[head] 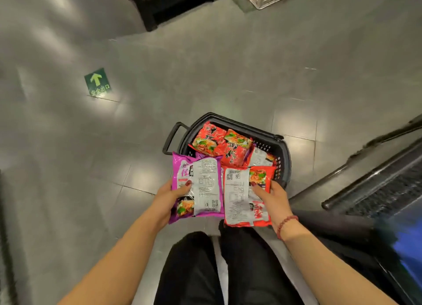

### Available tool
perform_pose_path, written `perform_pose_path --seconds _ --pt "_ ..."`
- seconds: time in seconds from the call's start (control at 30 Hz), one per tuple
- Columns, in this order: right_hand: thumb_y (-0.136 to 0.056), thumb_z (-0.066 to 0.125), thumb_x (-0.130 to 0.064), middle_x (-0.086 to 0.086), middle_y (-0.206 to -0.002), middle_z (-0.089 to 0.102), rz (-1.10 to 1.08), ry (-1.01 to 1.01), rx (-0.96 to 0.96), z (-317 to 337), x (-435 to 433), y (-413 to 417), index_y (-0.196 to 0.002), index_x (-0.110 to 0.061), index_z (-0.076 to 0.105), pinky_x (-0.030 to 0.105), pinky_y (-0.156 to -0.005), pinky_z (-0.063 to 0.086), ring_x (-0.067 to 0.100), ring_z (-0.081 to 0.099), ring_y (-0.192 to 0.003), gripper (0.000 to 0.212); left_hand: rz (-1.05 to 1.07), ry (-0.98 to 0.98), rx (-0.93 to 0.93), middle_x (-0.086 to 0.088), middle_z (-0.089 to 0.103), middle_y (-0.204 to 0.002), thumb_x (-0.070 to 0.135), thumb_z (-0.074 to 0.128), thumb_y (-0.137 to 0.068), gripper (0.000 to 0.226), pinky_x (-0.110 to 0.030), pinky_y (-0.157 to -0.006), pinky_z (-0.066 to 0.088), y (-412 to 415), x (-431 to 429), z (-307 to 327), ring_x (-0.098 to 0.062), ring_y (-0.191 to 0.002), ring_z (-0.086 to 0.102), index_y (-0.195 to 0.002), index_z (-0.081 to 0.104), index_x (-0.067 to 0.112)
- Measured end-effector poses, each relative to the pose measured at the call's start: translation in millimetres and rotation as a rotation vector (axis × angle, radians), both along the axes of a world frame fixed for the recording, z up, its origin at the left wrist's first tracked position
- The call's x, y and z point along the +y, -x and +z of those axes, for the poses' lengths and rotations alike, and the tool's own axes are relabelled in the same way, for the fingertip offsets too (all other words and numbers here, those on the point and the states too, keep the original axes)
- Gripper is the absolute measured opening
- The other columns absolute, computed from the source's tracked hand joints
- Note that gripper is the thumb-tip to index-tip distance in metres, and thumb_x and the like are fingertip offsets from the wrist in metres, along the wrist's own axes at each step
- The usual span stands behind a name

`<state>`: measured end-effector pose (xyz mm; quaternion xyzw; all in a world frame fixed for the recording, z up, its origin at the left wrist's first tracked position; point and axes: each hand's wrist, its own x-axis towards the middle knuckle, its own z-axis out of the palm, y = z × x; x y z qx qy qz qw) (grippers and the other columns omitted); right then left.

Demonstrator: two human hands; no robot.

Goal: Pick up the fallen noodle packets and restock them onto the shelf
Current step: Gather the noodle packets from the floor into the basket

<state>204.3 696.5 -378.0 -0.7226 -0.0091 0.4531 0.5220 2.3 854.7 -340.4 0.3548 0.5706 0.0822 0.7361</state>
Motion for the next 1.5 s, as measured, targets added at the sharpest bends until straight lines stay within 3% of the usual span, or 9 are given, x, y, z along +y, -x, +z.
perform_pose_path --seconds 0.37,0.5,0.6,0.77,0.87,1.0,1.17,1.37,1.5 --pt "-0.088 0.067 -0.007 -0.004 -0.099 0.069 -0.194 0.130 0.004 -138.1 79.3 3.1 -0.100 -0.023 0.063 0.032 -0.085 0.051 0.016 0.066 -0.095 0.020 -0.262 0.006 0.166 0.001 0.075 -0.097 0.013 0.060 -0.095 0.016 -0.026 -0.060 0.058 -43.1 102.4 -154.6 -0.014 -0.079 0.074 -0.107 0.062 0.023" --pt "-0.089 0.065 -0.006 -0.010 -0.097 0.067 -0.217 0.157 -0.042 -189.5 92.0 14.0 -0.100 -0.024 0.061 0.019 -0.080 0.052 -0.001 0.064 -0.086 0.021 -0.430 -0.049 0.189 0.003 0.072 -0.108 0.020 0.057 -0.098 0.021 -0.034 -0.081 0.058 -45.9 126.5 -214.7 -0.015 -0.093 0.071 -0.116 0.058 0.030" --pt "-0.089 0.066 -0.012 -0.002 -0.107 0.068 -0.207 0.200 -0.098 -227.4 98.4 25.2 -0.115 -0.016 0.061 0.034 -0.093 0.049 0.014 0.064 -0.100 0.027 -0.601 -0.146 0.237 0.002 0.067 -0.120 0.023 0.056 -0.099 0.027 -0.038 -0.097 0.051 -45.0 138.9 -257.7 -0.017 -0.108 0.065 -0.125 0.055 0.030" --pt "-0.090 0.055 -0.035 0.010 -0.136 0.053 -0.081 0.342 -0.251 -267.5 104.3 45.9 -0.137 -0.014 0.046 0.025 -0.092 0.041 0.023 0.054 -0.119 0.053 -0.858 -0.511 0.381 -0.010 0.053 -0.137 0.021 0.055 -0.094 0.048 -0.043 -0.108 0.041 -39.4 140.1 -305.7 -0.026 -0.128 0.051 -0.139 0.043 0.011" --pt "-0.094 0.051 -0.027 0.016 -0.154 0.029 0.026 0.496 -0.557 -267.6 110.6 54.9 -0.149 -0.007 0.026 0.038 -0.116 0.024 0.029 0.029 -0.141 0.065 -0.926 -0.993 0.420 -0.015 0.024 -0.157 0.023 0.056 -0.095 0.067 -0.035 -0.121 0.016 -39.0 134.4 -297.9 -0.026 -0.145 0.022 -0.152 0.022 0.011" --pt "-0.097 0.037 -0.037 0.020 -0.156 0.024 0.302 0.502 -0.849 -266.7 114.9 56.0 -0.147 -0.009 0.031 0.056 -0.113 0.025 0.038 0.024 -0.142 0.058 -1.431 -1.519 0.272 -0.005 0.020 -0.160 0.034 0.038 -0.097 0.060 -0.050 -0.119 0.003 -34.9 139.5 -298.8 -0.032 -0.146 0.014 -0.153 0.019 0.023" --pt "-0.094 0.033 -0.059 0.015 -0.156 0.026 0.631 0.534 -0.950 -280.1 104.2 55.8 -0.148 -0.015 0.030 0.056 -0.114 0.022 0.035 0.023 -0.143 0.070 -1.734 -1.470 0.361 -0.001 0.016 -0.162 0.047 0.023 -0.098 0.059 -0.049 -0.120 -0.003 -35.9 158.2 -311.3 -0.026 -0.149 0.006 -0.154 0.020 0.029" --pt "-0.090 0.039 -0.061 0.013 -0.152 0.036 0.728 0.707 -1.030 -291.5 110.1 59.0 -0.146 -0.014 0.034 0.049 -0.116 0.015 0.034 0.032 -0.140 0.074 -1.877 -1.387 0.514 0.001 -0.028 -0.158 0.050 -0.008 -0.093 0.060 -0.049 -0.119 -0.011 -38.0 159.8 -315.9 -0.028 -0.144 -0.028 -0.145 -0.032 0.033" --pt "-0.089 0.058 -0.048 0.014 -0.148 0.042 0.713 0.692 -0.996 -263.7 113.9 55.5 -0.141 -0.009 0.043 0.049 -0.113 0.029 0.032 0.039 -0.137 0.067 -1.969 -1.382 0.566 -0.003 -0.028 -0.156 0.043 0.009 -0.102 0.061 -0.048 -0.118 -0.015 -48.4 153.3 -283.5 -0.026 -0.142 -0.030 -0.148 -0.028 0.027"
